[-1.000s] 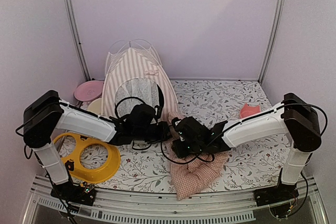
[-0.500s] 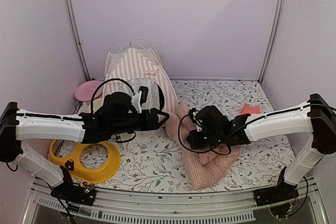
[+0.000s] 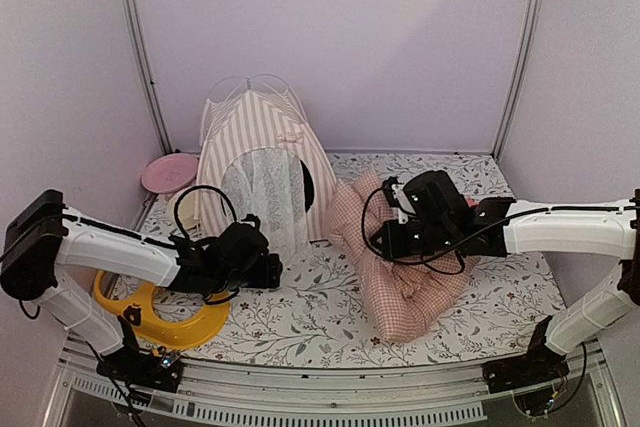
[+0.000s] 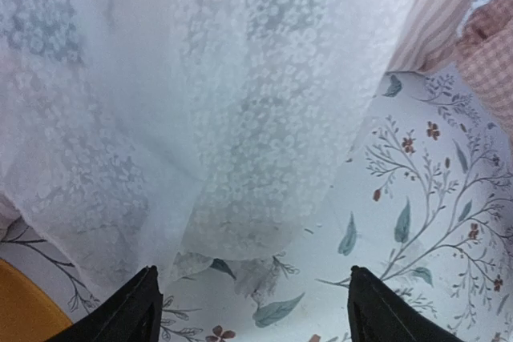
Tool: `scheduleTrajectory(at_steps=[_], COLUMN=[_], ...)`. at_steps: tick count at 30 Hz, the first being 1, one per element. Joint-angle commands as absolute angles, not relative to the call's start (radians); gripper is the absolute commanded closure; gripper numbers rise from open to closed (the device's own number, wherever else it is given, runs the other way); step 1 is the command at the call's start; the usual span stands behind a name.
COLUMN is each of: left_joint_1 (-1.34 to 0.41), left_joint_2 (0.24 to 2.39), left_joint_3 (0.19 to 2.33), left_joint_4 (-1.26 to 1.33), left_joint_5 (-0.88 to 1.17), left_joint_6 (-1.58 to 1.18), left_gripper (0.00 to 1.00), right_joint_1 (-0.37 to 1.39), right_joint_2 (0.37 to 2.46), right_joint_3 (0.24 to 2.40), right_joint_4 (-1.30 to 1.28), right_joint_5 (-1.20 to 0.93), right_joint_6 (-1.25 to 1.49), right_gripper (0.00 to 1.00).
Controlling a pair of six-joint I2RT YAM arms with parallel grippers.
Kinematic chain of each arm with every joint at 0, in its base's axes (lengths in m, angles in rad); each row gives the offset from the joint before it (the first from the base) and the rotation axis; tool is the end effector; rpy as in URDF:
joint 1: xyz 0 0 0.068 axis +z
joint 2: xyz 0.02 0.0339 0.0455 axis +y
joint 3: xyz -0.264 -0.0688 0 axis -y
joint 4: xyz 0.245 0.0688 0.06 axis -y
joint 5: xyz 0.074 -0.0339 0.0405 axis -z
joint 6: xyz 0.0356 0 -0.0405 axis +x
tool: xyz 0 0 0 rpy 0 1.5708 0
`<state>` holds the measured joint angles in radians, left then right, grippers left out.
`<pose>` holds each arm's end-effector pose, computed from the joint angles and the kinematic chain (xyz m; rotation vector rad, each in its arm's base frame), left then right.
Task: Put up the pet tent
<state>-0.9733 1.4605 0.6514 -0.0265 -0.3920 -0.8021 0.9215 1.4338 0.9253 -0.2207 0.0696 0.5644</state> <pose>0.1660 -0.2198 0.1607 0.0219 2.3625 -0.4084 0.1887 0.2445 0.2352 -0.3887 2.3636 0.6637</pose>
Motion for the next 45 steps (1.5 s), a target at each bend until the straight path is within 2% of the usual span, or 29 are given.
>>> scheduleTrajectory(at_steps=[1, 6, 11, 16, 17, 19, 20, 23, 25, 35, 41, 45], left_joint_1=[-0.988, -0.981, -0.949, -0.903, -0.896, -0.891, -0.892, -0.902, -0.919, -0.981, -0.998, -1.025], left_joint_2=[1.552, 1.645, 1.740, 1.816, 1.825, 1.832, 1.828, 1.776, 1.716, 1.416, 1.421, 1.455], left_joint_3=[0.710, 0.763, 0.797, 0.817, 0.822, 0.833, 0.838, 0.856, 0.878, 1.068, 1.272, 1.356], left_joint_4=[-0.112, -0.132, -0.062, 0.006, 0.019, 0.047, 0.057, 0.084, 0.079, 0.009, -0.029, -0.023], left_joint_5=[-0.552, -0.615, -0.561, -0.495, -0.481, -0.460, -0.451, -0.396, -0.353, -0.238, -0.122, -0.082], left_joint_6=[-0.858, -0.881, -0.840, -0.797, -0.788, -0.757, -0.742, -0.672, -0.618, -0.487, -0.436, -0.442], left_gripper=[0.19, 0.11, 0.11, 0.16, 0.20, 0.35, 0.51, 0.87, 0.98, 1.00, 1.00, 1.00], right_joint_1=[0.912, 0.912, 0.912, 0.912, 0.912, 0.911, 0.912, 0.910, 0.908, 0.855, 0.857, 0.867], right_joint_2=[1.360, 1.297, 1.272, 1.272, 1.275, 1.282, 1.282, 1.270, 1.265, 1.192, 1.190, 1.239], right_joint_3=[0.976, 0.987, 0.995, 0.996, 0.995, 0.992, 0.991, 0.972, 0.959, 0.844, 0.782, 0.775], right_joint_4=[-0.225, -0.260, -0.272, -0.266, -0.265, -0.259, -0.258, -0.241, -0.234, -0.101, 0.171, 0.352], right_joint_5=[0.084, 0.119, 0.135, 0.116, 0.106, 0.086, 0.076, 0.030, -0.006, -0.354, -0.608, -0.580], right_joint_6=[0.538, 0.527, 0.511, 0.504, 0.500, 0.495, 0.492, 0.475, 0.460, 0.414, 0.451, 0.538], right_gripper=[1.00, 1.00, 1.00, 1.00, 1.00, 1.00, 1.00, 1.00, 1.00, 1.00, 1.00, 1.00])
